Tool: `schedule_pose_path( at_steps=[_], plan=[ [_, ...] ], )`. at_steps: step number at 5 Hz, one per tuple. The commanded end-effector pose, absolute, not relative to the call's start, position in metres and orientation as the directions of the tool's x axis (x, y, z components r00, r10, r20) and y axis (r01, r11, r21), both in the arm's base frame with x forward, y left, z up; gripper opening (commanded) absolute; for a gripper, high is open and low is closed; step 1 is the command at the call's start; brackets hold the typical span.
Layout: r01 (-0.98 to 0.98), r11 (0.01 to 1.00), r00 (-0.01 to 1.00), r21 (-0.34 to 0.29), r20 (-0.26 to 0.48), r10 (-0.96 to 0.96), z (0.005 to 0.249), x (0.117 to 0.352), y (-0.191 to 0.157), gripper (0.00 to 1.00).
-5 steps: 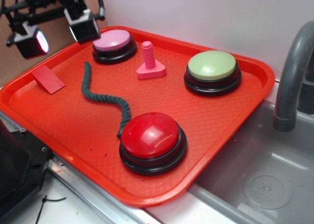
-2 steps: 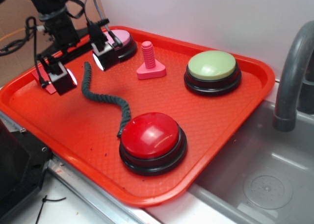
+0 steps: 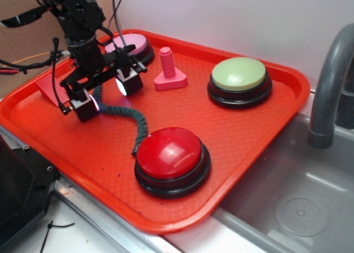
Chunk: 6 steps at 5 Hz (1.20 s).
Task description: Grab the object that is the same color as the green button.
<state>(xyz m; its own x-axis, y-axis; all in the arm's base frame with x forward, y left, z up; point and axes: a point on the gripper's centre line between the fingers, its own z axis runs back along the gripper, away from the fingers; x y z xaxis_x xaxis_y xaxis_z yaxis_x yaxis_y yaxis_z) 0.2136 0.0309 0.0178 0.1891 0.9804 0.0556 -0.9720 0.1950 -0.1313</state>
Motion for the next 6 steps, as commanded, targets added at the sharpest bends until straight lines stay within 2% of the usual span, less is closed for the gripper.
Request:
schedule_pose_path(
  at_steps=[1, 4, 5, 6],
  plan=[
    [-0.978, 0.152, 0.140, -0.146, 0.086, 0.986, 0.012, 0.209, 0.036, 0.02],
    [-0.967, 0.213, 0.203, -0.141, 0.086, 0.975, 0.017, 0.209, 0.034, 0.00],
    [-0.949, 0.297, 0.291, -0.103, 0.074, 0.954, 0.022, 0.210, 0.034, 0.00],
    [-0.889, 0.456, 0.456, -0.040, 0.007, 0.890, 0.047, 0.210, 0.032, 0.00]
  ],
)
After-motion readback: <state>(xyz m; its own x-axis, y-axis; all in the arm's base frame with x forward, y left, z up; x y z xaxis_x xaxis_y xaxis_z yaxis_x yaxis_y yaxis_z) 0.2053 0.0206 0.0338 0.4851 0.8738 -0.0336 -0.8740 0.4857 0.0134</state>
